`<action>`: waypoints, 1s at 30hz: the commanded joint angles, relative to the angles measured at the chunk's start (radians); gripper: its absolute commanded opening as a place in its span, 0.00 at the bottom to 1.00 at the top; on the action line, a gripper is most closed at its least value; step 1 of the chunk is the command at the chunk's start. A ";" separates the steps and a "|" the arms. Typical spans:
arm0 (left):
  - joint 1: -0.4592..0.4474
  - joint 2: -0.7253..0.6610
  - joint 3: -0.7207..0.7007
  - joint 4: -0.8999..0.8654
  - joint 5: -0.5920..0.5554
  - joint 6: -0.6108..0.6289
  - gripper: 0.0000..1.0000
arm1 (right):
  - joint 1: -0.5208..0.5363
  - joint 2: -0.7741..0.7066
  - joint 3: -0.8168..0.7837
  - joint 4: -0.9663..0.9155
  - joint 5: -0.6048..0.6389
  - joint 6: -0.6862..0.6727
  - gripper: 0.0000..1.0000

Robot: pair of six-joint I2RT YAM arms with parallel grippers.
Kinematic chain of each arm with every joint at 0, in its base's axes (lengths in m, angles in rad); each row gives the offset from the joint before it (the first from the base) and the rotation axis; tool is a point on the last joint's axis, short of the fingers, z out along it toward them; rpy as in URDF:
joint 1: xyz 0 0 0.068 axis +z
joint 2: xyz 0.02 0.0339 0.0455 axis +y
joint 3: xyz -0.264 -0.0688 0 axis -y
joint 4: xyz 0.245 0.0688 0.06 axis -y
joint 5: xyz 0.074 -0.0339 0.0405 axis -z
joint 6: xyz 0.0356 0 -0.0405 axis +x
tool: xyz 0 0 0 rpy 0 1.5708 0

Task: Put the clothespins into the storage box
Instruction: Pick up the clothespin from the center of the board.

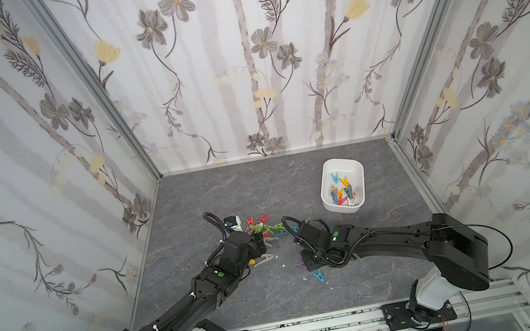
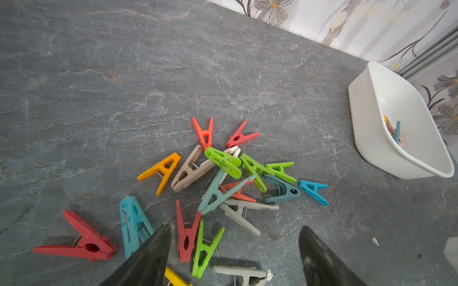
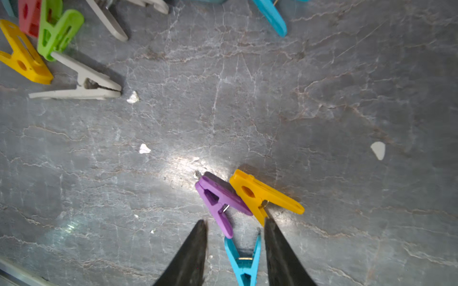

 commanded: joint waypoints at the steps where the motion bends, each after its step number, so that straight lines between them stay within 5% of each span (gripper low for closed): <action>1: 0.002 0.000 -0.008 0.028 0.012 -0.027 0.81 | 0.002 0.017 0.003 0.009 -0.004 0.014 0.40; 18: -0.005 0.052 0.002 0.129 0.084 -0.004 0.80 | -0.011 0.059 -0.039 0.009 0.046 -0.062 0.32; 30: -0.009 0.068 0.010 0.147 0.076 0.033 0.80 | -0.020 0.033 -0.030 0.001 0.054 -0.079 0.07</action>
